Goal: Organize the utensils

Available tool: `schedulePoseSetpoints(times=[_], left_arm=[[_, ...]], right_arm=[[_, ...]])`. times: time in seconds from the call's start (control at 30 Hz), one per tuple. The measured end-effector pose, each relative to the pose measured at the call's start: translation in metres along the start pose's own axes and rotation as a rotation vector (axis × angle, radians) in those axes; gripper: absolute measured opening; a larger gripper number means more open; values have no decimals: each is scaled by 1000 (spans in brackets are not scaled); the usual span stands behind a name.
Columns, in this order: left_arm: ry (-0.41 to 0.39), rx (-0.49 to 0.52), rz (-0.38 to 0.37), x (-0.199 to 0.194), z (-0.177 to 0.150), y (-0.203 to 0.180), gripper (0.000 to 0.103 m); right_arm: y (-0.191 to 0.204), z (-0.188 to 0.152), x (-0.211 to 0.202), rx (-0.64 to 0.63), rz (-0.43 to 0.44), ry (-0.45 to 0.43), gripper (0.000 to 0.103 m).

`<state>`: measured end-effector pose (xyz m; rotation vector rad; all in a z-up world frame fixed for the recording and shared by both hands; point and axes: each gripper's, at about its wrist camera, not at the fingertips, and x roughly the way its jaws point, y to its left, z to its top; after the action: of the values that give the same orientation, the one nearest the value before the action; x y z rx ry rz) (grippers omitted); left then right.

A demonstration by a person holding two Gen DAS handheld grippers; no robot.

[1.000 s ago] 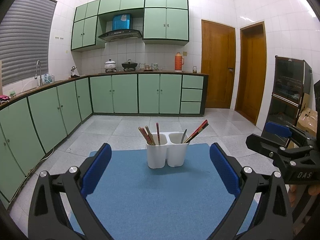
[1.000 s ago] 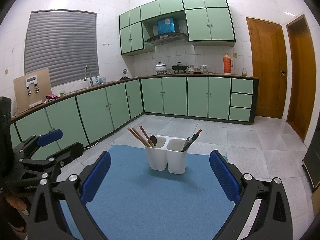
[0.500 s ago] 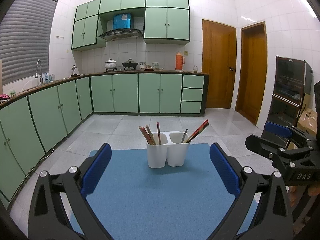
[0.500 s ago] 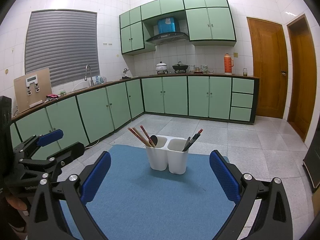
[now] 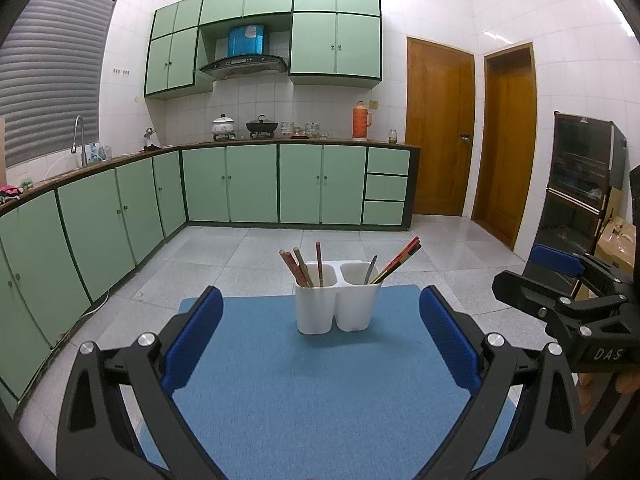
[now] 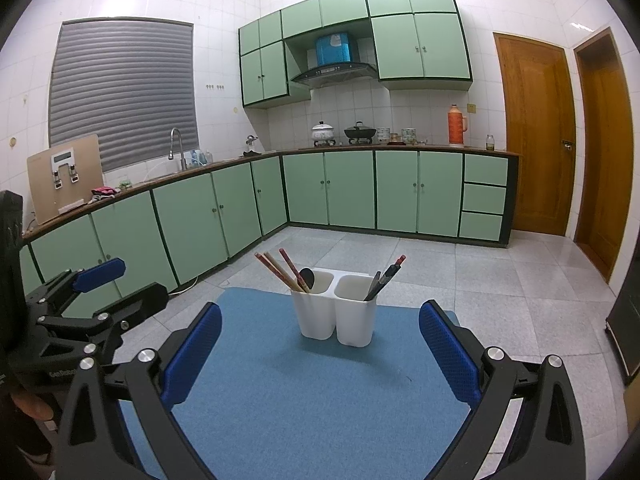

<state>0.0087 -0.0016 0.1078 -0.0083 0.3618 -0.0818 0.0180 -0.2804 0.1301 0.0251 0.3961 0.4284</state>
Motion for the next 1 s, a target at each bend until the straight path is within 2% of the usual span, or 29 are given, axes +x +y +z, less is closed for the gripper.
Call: schedulePoseSetpoints(times=[1.0], left_arm=[[20, -7, -1, 1, -5, 3, 96]], right_arm=[[0, -9, 4, -3, -7, 12, 97]])
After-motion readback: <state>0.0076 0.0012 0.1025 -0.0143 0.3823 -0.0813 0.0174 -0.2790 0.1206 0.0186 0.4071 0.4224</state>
